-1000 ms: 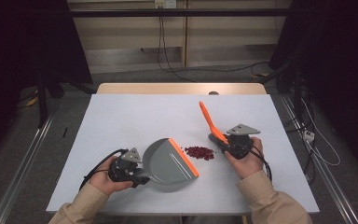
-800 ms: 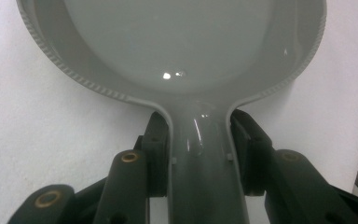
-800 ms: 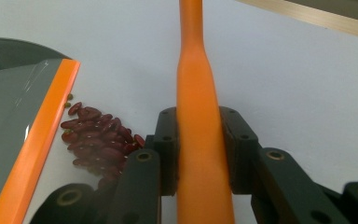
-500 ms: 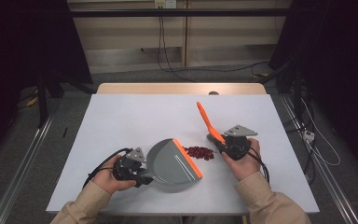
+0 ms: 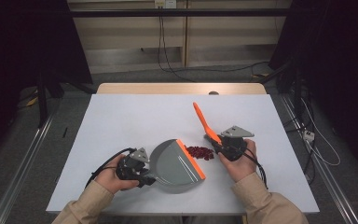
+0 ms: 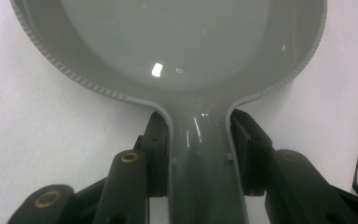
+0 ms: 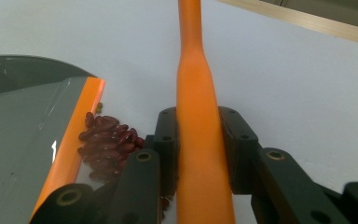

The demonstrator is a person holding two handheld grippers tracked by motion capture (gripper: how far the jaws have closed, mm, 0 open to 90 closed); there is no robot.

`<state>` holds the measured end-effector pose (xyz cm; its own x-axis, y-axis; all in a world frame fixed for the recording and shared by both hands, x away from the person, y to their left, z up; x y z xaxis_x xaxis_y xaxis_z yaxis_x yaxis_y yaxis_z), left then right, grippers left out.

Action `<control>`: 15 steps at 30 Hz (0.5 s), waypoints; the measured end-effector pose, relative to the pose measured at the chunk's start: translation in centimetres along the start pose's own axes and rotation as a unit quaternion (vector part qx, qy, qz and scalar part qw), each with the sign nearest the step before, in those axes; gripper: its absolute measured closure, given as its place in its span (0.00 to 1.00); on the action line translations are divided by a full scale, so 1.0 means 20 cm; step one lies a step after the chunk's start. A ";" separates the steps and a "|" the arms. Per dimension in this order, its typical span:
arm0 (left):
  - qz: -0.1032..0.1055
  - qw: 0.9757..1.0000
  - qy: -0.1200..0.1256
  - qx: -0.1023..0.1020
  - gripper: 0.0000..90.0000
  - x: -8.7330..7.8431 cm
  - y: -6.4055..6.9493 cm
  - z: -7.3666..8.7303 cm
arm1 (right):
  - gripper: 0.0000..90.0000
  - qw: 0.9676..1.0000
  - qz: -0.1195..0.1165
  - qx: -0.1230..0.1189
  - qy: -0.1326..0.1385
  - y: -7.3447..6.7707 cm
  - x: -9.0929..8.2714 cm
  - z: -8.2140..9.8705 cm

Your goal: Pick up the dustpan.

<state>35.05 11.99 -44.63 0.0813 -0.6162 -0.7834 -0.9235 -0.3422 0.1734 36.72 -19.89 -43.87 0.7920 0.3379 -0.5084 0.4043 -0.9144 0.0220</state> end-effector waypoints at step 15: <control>0.009 1.000 -0.001 -0.001 0.70 0.02 -0.01 -0.03 | 0.79 1.000 -0.021 -0.001 0.012 -0.11 0.04 -0.02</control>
<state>35.45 11.42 -44.70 0.0648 -0.6210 -0.7811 -0.9243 -0.3323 0.1875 36.66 -17.54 -44.03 0.7856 0.3809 -0.4876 0.4380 -0.8990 0.0034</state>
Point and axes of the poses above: each handheld gripper's, and its own axes: x roughly forward along the jaws, z roughly out of its underside, y roughly to its right, the point moved 2 cm from there along x, roughly forward along the jaws, and after that the axes turned 5 degrees about y, right-handed, at the moved point
